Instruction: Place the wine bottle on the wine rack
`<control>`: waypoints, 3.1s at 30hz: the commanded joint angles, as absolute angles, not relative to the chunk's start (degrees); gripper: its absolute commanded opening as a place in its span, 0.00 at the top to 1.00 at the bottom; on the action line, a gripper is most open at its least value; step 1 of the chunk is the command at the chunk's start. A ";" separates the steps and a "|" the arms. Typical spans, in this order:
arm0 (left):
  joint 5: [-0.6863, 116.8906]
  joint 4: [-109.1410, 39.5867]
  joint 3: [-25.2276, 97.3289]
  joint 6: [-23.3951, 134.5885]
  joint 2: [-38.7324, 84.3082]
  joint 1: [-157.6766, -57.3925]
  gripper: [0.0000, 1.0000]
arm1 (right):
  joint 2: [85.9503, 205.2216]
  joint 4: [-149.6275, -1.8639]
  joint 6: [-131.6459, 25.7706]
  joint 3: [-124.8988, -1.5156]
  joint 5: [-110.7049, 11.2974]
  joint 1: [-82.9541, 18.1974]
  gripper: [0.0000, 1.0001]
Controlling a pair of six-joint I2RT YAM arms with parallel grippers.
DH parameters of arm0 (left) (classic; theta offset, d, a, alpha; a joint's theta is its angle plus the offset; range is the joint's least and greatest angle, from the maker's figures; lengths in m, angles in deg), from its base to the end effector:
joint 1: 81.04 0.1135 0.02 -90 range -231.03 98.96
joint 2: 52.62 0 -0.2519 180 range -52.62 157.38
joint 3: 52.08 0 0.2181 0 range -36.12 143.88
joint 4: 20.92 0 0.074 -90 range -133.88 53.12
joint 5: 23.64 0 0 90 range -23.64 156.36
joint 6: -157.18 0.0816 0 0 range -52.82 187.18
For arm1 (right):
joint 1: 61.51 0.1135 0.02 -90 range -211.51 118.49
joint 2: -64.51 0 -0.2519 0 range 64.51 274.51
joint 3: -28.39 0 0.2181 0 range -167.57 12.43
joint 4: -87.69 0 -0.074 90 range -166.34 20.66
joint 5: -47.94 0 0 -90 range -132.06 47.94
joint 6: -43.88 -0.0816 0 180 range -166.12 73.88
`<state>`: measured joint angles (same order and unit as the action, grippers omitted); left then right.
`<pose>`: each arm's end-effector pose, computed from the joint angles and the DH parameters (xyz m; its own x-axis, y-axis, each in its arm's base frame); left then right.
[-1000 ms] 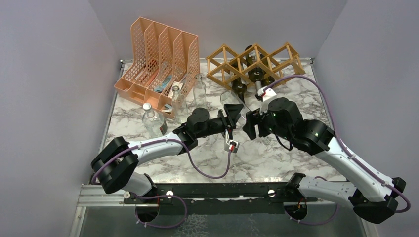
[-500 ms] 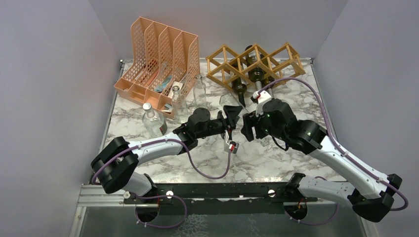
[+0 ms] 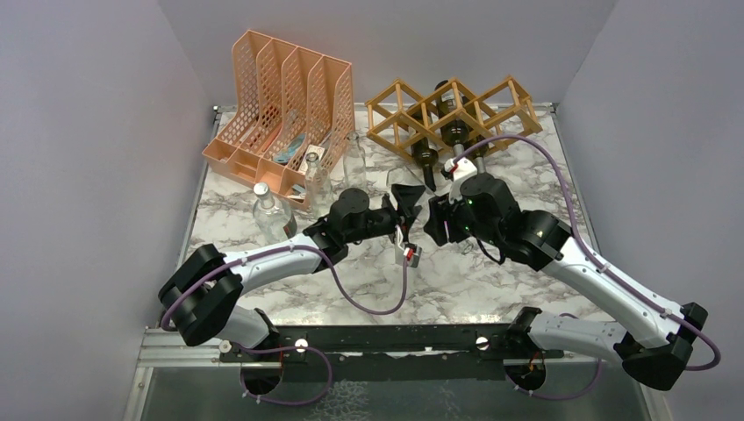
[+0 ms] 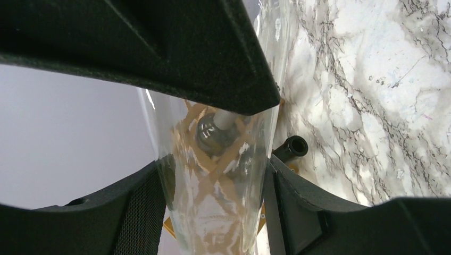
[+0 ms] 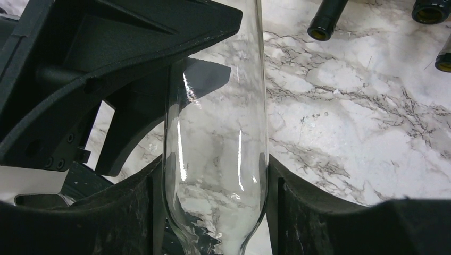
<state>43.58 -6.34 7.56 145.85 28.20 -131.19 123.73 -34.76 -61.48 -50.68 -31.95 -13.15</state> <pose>0.1881 -0.2747 0.2662 0.9212 0.3071 -0.2388 0.2597 -0.0285 0.9653 0.1558 0.1537 0.3096 -0.5623 -0.2399 -0.7914 -0.5128 0.8519 0.1061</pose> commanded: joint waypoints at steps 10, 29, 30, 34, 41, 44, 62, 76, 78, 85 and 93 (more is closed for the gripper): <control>44.54 4.16 8.02 137.38 23.52 -131.09 0.01 | 123.88 -40.52 -63.91 -53.58 -21.70 -12.55 0.99; 86.05 -1.18 8.34 86.76 5.23 -129.47 0.01 | 133.40 -55.00 -74.61 -52.50 -12.19 -12.55 0.99; 89.22 -1.20 8.69 84.30 4.51 -129.42 0.01 | 134.20 -56.71 -74.97 -51.99 -12.42 -12.55 0.99; 96.25 -2.45 9.59 78.43 2.06 -129.29 0.01 | 138.21 -63.36 -76.57 -51.36 -12.45 -12.60 0.99; 96.08 -9.18 11.91 74.07 -1.20 -129.21 0.01 | 146.35 -63.78 -80.27 -55.61 -7.95 -12.64 0.99; 95.79 -11.26 12.66 74.03 -1.46 -129.25 0.01 | 148.33 -64.11 -81.11 -56.60 -6.76 -12.92 0.99; 94.64 -14.14 14.40 73.68 -1.52 -129.21 0.01 | 155.01 -74.48 -79.65 -58.35 -17.17 -21.43 0.99; 93.93 -17.45 17.00 72.81 0.17 -129.24 0.01 | 164.19 -91.40 -76.00 -60.85 -19.14 -24.48 0.99; 93.80 -17.68 17.21 72.72 0.41 -129.24 0.01 | 165.71 -91.52 -76.01 -62.18 -19.58 -24.92 0.99; 93.69 -18.68 17.33 72.36 0.44 -129.20 0.01 | 170.34 -93.07 -75.64 -65.69 -18.85 -26.22 0.92; 93.92 -19.03 17.37 72.45 0.59 -129.23 0.01 | 174.62 -90.87 -74.94 -69.48 -20.92 -27.22 0.64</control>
<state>94.24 -19.17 15.58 73.18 0.57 -129.42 173.63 -86.38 -75.97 -66.40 -19.56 -26.98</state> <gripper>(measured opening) 0.989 0.594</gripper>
